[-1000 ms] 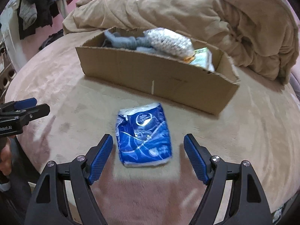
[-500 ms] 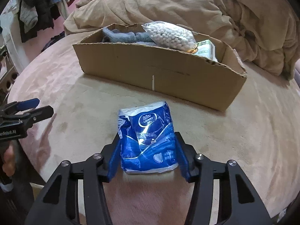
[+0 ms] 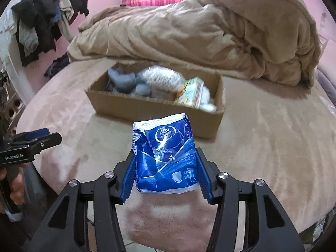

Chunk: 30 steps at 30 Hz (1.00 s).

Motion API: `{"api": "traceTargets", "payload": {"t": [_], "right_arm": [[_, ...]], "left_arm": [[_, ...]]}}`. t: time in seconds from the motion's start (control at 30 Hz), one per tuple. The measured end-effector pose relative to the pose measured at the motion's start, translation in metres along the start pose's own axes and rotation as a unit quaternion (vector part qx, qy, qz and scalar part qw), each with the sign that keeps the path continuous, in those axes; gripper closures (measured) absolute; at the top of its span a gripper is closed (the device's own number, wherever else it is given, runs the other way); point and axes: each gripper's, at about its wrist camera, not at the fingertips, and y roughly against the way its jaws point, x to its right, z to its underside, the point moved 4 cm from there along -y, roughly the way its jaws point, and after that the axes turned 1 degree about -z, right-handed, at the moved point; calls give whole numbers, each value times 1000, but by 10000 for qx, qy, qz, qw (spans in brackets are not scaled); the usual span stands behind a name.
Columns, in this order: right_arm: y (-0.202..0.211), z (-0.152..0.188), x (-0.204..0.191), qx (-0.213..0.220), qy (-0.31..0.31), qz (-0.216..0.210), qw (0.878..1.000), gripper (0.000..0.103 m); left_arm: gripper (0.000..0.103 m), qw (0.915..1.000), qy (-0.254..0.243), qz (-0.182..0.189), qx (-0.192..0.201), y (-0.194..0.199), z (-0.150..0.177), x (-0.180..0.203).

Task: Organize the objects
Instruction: 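Carry the blue tissue pack into the box and open the right tool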

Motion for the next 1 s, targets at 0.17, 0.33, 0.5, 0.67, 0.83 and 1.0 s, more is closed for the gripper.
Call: {"api": "traceTargets", "payload": {"t": [0.17, 0.33, 0.5, 0.67, 0.83, 1.0], "right_arm": [[12, -23, 7, 210, -20, 65, 9998, 48], [11, -46, 21, 329, -171, 143, 9992, 48], [3, -65, 31, 371, -271, 189, 9988, 48], [-14, -84, 46, 394, -541, 244, 9975, 47], [-41, -95, 59, 308, -775, 183, 9963, 47], [-64, -96, 70, 214, -1005, 197, 9945, 46]], "left_arm": [[14, 9996, -139, 121, 203, 11, -26, 22], [14, 9986, -350, 108, 389, 16, -51, 41], [14, 9969, -582, 84, 526, 12, -78, 54], [14, 9958, -720, 8, 558, -4, -99, 62], [14, 9963, -635, -8, 585, -26, -112, 60], [14, 9966, -669, -123, 473, -52, -117, 57]]}}
